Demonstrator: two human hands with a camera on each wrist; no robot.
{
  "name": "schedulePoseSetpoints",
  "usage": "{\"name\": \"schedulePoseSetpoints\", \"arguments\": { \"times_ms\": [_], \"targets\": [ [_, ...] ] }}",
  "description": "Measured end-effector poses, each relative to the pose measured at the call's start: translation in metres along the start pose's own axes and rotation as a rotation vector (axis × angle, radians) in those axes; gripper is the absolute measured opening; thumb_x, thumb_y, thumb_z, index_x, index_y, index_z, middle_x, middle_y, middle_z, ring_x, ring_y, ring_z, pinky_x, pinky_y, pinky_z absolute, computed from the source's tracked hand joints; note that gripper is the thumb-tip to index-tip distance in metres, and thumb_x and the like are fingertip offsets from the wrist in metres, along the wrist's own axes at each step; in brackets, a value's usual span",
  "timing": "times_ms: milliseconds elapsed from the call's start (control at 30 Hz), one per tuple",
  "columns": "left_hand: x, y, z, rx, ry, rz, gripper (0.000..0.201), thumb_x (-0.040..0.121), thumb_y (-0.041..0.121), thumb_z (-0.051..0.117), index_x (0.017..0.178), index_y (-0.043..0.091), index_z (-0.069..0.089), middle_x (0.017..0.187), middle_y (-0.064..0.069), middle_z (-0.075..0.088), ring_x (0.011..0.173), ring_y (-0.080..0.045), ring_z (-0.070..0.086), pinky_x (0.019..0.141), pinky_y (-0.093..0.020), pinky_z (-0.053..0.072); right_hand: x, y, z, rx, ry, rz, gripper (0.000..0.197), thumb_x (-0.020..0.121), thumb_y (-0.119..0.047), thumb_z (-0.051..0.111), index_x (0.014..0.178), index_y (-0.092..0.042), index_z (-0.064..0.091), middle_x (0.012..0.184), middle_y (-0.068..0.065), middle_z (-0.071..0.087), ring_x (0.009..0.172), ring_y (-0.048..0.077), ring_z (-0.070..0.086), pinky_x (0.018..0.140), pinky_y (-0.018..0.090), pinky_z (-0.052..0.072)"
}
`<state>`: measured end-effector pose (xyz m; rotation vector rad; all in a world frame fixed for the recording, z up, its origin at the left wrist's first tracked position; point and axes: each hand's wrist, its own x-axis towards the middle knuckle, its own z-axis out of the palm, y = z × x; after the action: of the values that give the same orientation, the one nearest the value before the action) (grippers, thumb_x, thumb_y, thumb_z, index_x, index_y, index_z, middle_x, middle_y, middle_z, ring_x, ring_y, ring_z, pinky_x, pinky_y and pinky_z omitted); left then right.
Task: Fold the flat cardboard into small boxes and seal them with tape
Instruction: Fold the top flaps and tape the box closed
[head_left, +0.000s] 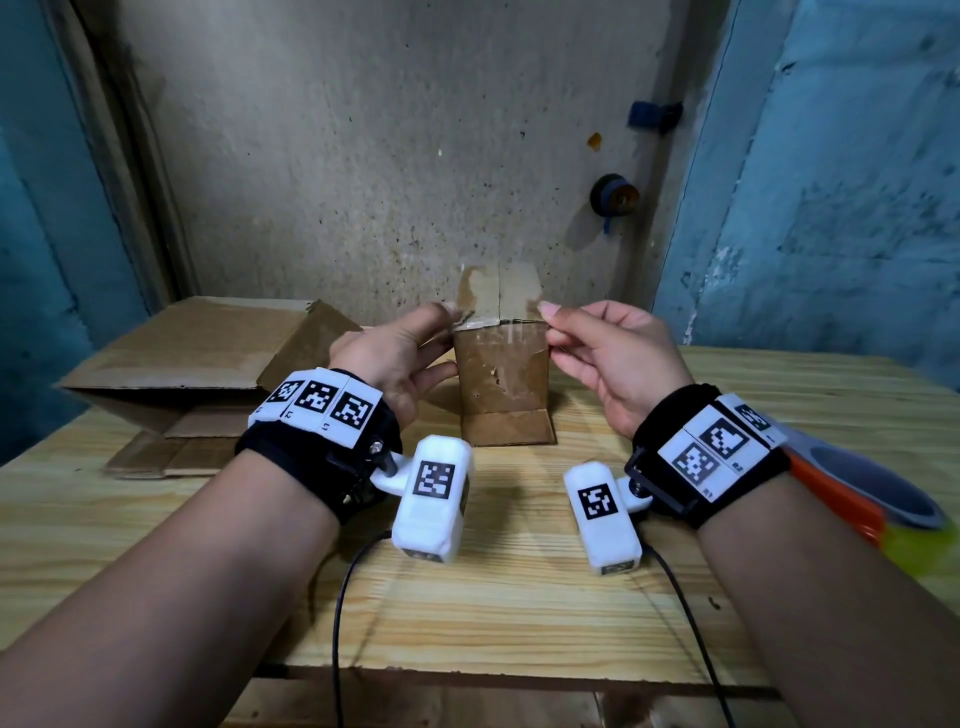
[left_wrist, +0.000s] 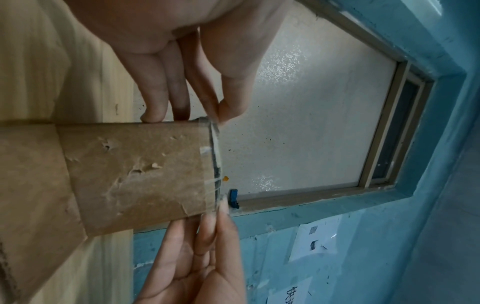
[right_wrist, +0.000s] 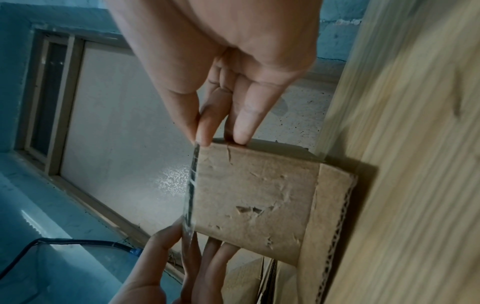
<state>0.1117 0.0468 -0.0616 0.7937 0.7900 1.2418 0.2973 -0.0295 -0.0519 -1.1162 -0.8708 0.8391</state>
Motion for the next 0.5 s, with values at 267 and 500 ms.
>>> {"name": "schedulePoseSetpoints", "arguments": {
  "times_ms": [267, 500],
  "targets": [
    [0.0022, 0.0012, -0.0007, -0.021, 0.000, 0.054, 0.062, 0.077, 0.001, 0.083, 0.121, 0.009, 0.040, 0.097, -0.020, 0.077, 0.083, -0.032, 0.077, 0.064, -0.046, 0.063, 0.0006, -0.0003, -0.0002, -0.006, -0.004, -0.003, 0.017, 0.085, -0.015, 0.085, 0.081, -0.014, 0.068, 0.098, 0.012, 0.081, 0.084, 0.011, 0.076, 0.082, 0.027, 0.063],
    [0.0064, -0.0002, -0.0034, -0.029, -0.011, 0.026, 0.062, 0.078, 0.004, 0.084, 0.124, 0.004, 0.044, 0.104, -0.021, 0.076, 0.090, -0.034, 0.076, 0.072, -0.052, 0.063, -0.0004, -0.0007, 0.0010, 0.002, -0.008, -0.005, 0.015, 0.086, -0.014, 0.084, 0.084, -0.013, 0.068, 0.104, 0.012, 0.080, 0.083, 0.010, 0.075, 0.091, 0.033, 0.062]
  ]
}}
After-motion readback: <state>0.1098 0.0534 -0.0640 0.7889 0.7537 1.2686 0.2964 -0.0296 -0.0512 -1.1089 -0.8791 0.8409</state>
